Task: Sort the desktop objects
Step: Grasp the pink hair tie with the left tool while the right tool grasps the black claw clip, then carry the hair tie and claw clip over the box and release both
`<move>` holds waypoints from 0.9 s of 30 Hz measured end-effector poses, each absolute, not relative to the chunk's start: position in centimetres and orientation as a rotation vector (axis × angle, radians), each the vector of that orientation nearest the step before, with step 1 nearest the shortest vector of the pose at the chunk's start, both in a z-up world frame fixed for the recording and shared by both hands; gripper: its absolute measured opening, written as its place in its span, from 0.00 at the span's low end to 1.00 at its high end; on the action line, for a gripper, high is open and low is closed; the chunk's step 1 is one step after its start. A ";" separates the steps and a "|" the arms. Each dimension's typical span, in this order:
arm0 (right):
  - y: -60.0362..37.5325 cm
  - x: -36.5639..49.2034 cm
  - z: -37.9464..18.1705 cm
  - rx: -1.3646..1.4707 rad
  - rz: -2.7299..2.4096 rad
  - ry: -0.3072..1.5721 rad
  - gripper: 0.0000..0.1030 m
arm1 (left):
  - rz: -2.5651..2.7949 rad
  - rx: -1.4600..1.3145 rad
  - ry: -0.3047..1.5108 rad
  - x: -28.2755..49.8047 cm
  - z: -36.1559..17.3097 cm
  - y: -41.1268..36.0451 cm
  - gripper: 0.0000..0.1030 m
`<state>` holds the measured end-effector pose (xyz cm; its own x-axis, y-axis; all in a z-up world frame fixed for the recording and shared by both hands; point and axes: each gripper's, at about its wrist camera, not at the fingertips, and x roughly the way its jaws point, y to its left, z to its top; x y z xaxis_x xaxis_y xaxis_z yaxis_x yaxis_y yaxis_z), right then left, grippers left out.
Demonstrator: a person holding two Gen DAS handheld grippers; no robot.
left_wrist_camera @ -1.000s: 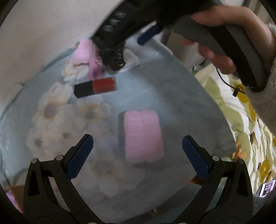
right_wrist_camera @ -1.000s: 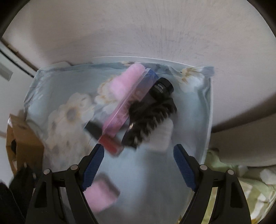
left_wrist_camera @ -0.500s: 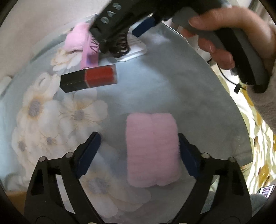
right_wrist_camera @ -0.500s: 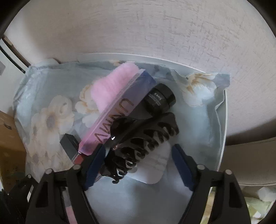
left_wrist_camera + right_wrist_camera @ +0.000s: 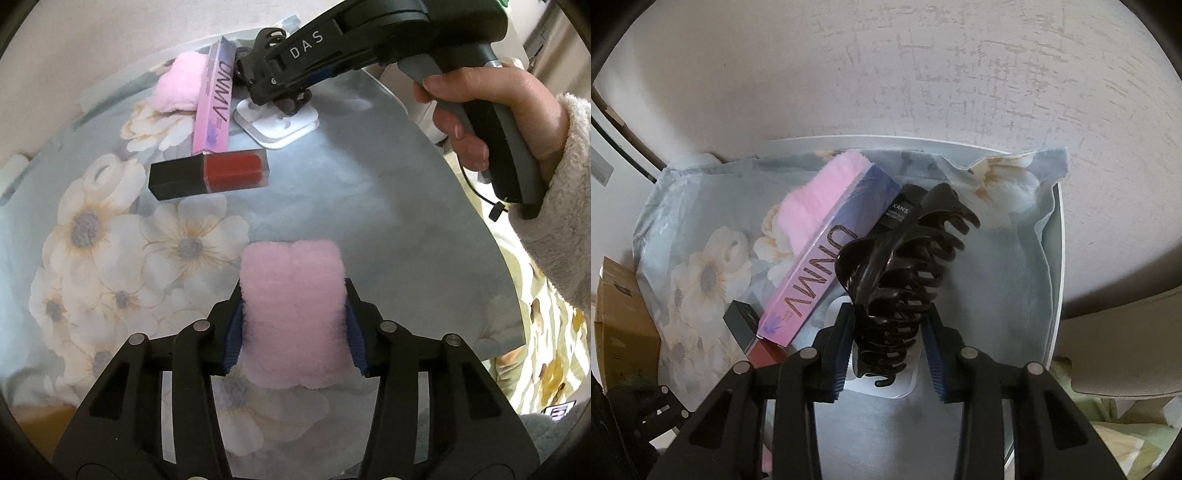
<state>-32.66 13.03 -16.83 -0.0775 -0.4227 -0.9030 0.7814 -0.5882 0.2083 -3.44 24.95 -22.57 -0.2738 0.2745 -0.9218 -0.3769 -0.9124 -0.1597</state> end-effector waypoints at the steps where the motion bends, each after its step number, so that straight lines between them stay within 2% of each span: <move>1: 13.1 -33.2 -17.0 1.332 -1.791 0.418 0.33 | 2.224 -1.576 0.131 -3.3 -22.4 24.9 0.42; 13: 15.3 -33.0 -13.2 1.292 -1.835 0.392 0.32 | 2.261 -1.520 0.091 -3.4 -17.8 24.3 0.41; 27: 15.6 -27.8 -7.0 1.237 -1.873 0.400 0.33 | 2.420 -1.394 0.033 -3.0 -9.3 15.1 0.41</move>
